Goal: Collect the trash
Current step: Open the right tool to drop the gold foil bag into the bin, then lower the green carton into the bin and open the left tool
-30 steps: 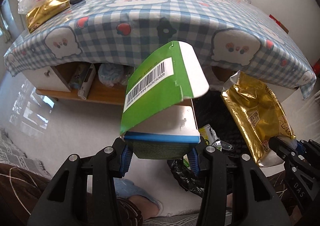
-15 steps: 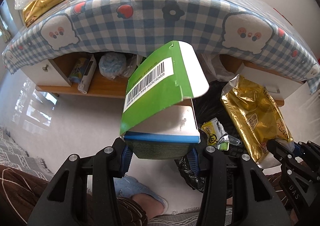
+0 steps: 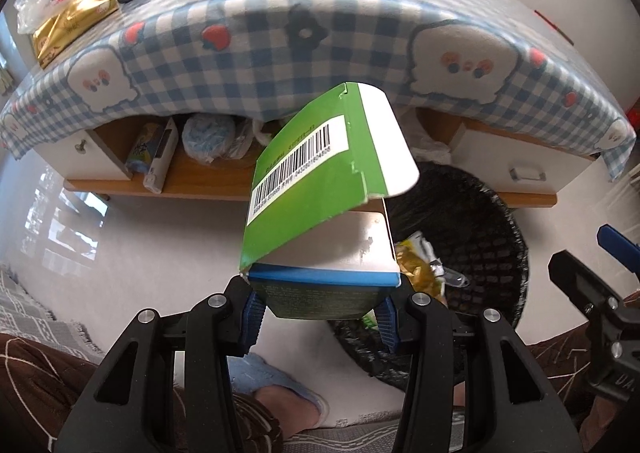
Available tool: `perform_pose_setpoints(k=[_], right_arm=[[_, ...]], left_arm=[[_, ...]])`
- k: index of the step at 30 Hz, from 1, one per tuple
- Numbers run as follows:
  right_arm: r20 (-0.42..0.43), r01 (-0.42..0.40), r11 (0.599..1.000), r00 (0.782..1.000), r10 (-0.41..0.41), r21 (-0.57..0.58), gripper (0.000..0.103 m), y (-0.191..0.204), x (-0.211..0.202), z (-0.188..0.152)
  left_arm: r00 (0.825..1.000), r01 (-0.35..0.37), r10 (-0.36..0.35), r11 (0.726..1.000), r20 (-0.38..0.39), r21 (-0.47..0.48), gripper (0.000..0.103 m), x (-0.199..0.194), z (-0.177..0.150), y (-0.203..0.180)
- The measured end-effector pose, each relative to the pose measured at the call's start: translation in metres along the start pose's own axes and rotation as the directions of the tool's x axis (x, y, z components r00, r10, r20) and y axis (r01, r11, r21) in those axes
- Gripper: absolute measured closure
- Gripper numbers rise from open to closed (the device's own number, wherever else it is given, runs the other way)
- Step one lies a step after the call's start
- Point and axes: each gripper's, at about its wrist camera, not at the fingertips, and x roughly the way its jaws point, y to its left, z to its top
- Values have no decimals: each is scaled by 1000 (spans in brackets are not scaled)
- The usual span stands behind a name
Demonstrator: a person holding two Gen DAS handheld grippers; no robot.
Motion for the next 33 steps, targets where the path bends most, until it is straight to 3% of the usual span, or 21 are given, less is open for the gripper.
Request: perform_pose_setpoints(k=[8,16,25,33], right_arm=[[7,67,998,998,-67,-12,8,-55,-16,15],[-44,132,990,991,-130,49,8,-104,-5,1],[-91,142,984,987,-132,105,8,-129,1,-6],[-100,142,982,986,-130,126,8,-131,3,-6]], left_arm=[[1000,27,-26,999,-8,42,57,3,9,-37],[997,63,-60,995,-41,77,57,19,11,-79],[994,96,-89,990,-69,105,57,35,11,-114],[993,106,-99,988,-71,108,57,37,12,-124]])
